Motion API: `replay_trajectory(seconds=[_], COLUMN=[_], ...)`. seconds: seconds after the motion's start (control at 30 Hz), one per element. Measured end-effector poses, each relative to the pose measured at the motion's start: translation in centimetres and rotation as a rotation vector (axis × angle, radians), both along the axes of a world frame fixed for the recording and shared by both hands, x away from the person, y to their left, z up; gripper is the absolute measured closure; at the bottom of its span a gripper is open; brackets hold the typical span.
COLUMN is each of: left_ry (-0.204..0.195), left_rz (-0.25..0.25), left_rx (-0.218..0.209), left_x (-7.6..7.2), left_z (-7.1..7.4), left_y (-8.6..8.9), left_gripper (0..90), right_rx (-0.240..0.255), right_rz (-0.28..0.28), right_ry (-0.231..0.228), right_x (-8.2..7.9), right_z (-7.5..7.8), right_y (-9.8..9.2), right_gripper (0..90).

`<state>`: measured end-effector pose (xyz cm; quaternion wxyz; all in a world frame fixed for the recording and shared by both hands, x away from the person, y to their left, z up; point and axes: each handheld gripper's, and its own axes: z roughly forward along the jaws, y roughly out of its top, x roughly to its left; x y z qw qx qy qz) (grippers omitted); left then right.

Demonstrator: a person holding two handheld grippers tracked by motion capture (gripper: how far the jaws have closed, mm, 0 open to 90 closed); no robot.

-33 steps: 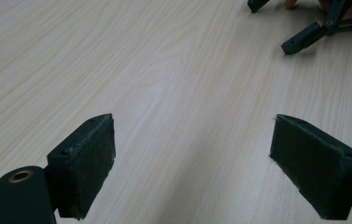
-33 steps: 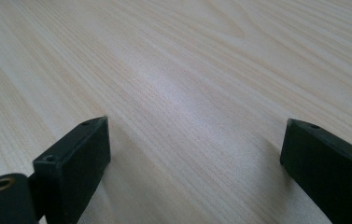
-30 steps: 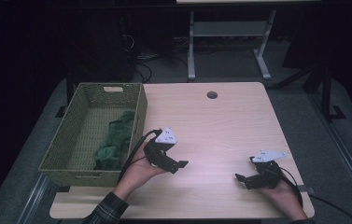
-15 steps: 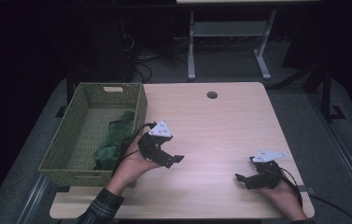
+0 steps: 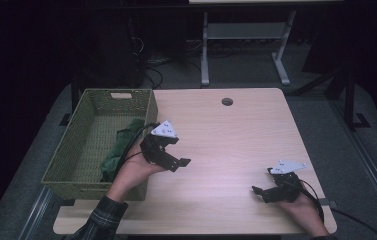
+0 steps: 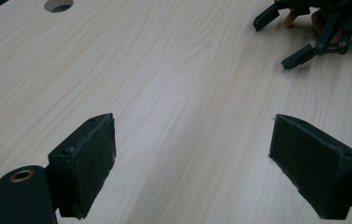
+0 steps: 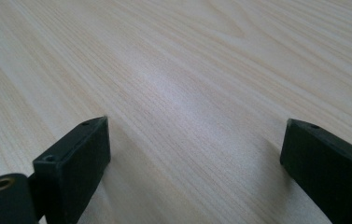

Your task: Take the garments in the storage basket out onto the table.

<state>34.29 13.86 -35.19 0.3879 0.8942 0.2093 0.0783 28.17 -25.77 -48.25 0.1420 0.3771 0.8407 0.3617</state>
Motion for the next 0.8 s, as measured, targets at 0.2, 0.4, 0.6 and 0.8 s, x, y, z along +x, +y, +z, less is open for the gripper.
replay_trajectory(seconds=[0.2, 0.4, 0.6, 0.8], left_ry=[0.009, 0.017, 0.017, 0.012], left_rz=[-0.011, 0.018, 0.042, 0.073], left_rx=[-0.004, -0.003, 0.014, 0.004], left_x=[0.6, 1.1, 1.3, 1.2], left_z=[0.4, 0.5, 0.7, 1.3], left_y=[1.0, 2.5, 4.7, 6.3], left_gripper=[13.8, 13.9, 14.1, 14.5], right_rx=[0.001, -0.001, -0.001, 0.000], right_rz=[-0.017, -0.020, -0.019, -0.017], right_ry=[0.005, 0.002, -0.001, -0.001], right_x=[0.0, -0.1, -0.1, -0.1], right_z=[0.0, 0.0, 0.0, 0.0], right_y=[-0.1, 0.0, 0.2, 0.2], right_gripper=[8.1, 8.1, 8.1, 8.1])
